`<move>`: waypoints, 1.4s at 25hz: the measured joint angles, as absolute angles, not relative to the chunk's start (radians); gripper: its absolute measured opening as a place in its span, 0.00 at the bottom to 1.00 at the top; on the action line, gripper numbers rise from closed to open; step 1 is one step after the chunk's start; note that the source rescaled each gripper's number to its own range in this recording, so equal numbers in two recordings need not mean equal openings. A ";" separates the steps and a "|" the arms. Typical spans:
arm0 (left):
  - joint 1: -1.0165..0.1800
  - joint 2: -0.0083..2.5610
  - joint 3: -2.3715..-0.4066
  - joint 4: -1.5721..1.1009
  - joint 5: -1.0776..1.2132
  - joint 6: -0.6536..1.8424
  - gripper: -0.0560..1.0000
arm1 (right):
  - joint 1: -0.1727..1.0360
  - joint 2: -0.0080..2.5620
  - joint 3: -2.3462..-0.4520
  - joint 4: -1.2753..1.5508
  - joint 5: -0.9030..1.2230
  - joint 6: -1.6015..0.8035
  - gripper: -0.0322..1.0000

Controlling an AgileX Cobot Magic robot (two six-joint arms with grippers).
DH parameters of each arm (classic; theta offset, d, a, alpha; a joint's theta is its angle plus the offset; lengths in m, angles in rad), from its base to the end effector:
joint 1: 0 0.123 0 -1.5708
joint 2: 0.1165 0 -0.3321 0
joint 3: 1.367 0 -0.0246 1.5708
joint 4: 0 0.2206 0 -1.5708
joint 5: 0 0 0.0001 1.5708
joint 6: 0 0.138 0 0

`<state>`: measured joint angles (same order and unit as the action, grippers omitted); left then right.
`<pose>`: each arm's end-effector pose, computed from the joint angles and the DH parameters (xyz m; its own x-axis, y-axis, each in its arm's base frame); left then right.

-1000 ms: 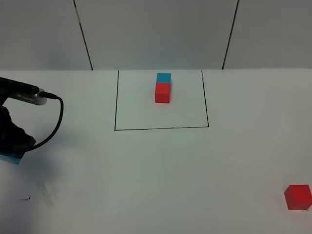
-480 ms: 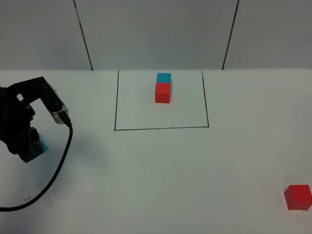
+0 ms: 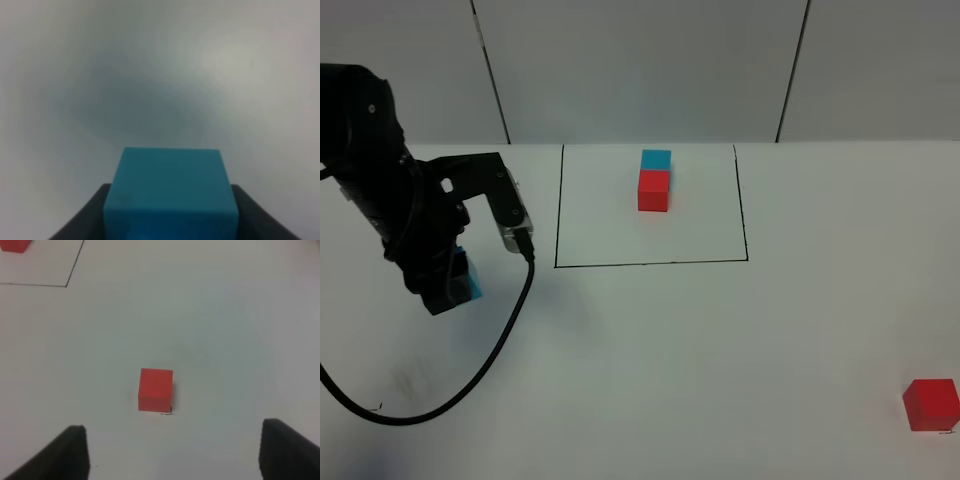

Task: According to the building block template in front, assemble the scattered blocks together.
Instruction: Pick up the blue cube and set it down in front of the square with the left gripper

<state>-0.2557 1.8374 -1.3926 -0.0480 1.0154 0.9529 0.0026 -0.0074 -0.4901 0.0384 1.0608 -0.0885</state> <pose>0.3531 -0.0981 0.2417 -0.3605 0.9206 -0.1502 0.9152 0.3802 0.1337 -0.0372 0.0045 0.2382 -0.4546 -0.0708 -0.8879 -0.0642 0.9968 -0.0467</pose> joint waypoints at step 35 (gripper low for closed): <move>-0.540 2.115 -1.649 -0.007 1.043 0.893 0.06 | 0.003 -0.007 -0.490 0.038 1.061 -0.088 0.57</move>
<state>-0.5404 2.1154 -1.6486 -0.0073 1.0435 0.8928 0.0026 -0.0074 -0.4901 0.0384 1.0608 -0.0885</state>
